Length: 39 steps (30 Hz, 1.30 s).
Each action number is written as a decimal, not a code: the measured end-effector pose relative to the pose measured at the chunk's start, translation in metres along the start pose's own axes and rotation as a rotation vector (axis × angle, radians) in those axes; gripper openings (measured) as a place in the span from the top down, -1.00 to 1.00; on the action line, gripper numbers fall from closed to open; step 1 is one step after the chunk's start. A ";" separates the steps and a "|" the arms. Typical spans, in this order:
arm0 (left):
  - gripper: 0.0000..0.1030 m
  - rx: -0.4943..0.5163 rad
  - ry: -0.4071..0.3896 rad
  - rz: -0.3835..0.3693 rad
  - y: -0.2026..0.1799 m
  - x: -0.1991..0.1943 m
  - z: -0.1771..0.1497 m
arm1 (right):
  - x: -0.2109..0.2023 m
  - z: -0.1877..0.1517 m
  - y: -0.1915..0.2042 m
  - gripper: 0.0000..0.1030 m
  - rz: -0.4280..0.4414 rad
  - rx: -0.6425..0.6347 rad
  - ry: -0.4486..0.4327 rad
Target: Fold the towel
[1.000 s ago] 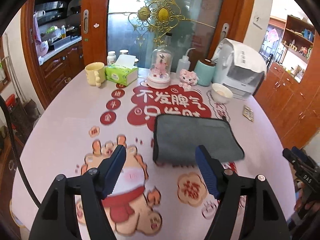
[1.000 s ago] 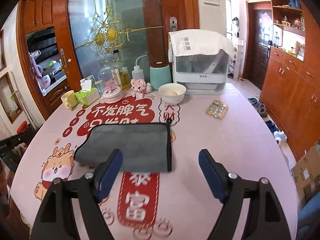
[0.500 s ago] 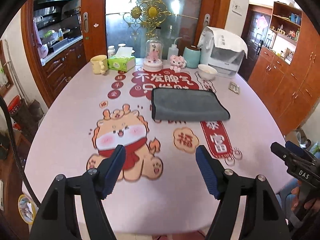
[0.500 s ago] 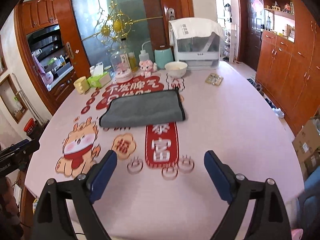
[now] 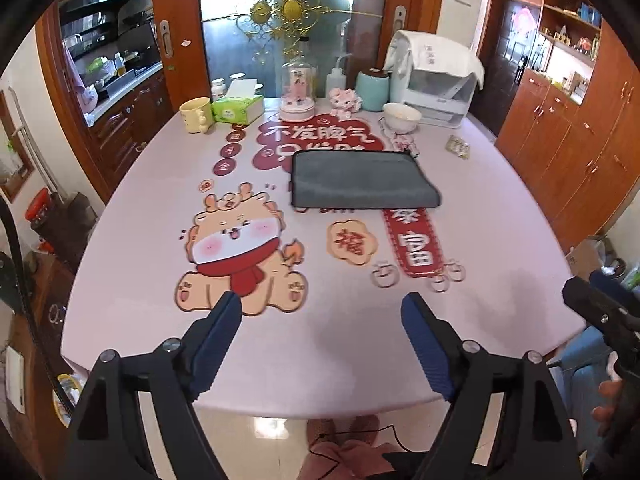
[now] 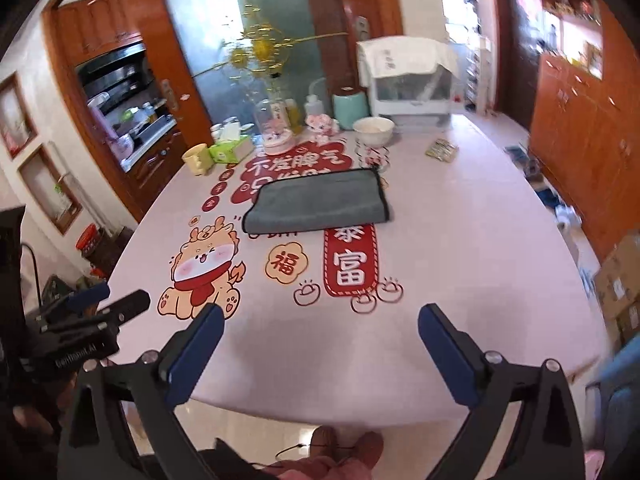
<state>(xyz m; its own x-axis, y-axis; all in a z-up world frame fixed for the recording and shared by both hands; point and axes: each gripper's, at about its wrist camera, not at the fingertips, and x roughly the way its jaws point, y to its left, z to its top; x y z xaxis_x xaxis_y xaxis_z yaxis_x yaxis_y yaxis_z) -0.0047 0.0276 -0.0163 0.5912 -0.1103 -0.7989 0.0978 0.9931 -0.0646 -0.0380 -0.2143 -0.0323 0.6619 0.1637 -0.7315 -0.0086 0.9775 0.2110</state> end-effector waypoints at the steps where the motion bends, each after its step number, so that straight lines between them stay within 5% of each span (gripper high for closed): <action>1: -0.68 0.002 -0.006 -0.008 -0.005 -0.004 0.001 | -0.004 0.001 -0.003 -0.96 0.011 0.017 0.002; 11: -0.86 0.013 -0.118 0.002 -0.038 -0.039 -0.002 | -0.032 -0.005 -0.010 -1.00 -0.026 0.051 -0.040; 20: -0.99 -0.008 -0.186 0.088 -0.039 -0.047 -0.005 | -0.029 -0.014 -0.005 -1.00 -0.008 0.048 -0.060; 39: -0.99 -0.003 -0.177 0.143 -0.042 -0.039 -0.004 | -0.019 -0.010 0.004 -1.00 -0.031 0.004 -0.022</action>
<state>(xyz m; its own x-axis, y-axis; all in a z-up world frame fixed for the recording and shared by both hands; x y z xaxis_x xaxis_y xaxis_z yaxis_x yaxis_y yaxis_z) -0.0353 -0.0100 0.0152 0.7305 0.0269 -0.6824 0.0007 0.9992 0.0400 -0.0586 -0.2125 -0.0240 0.6780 0.1305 -0.7234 0.0150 0.9814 0.1912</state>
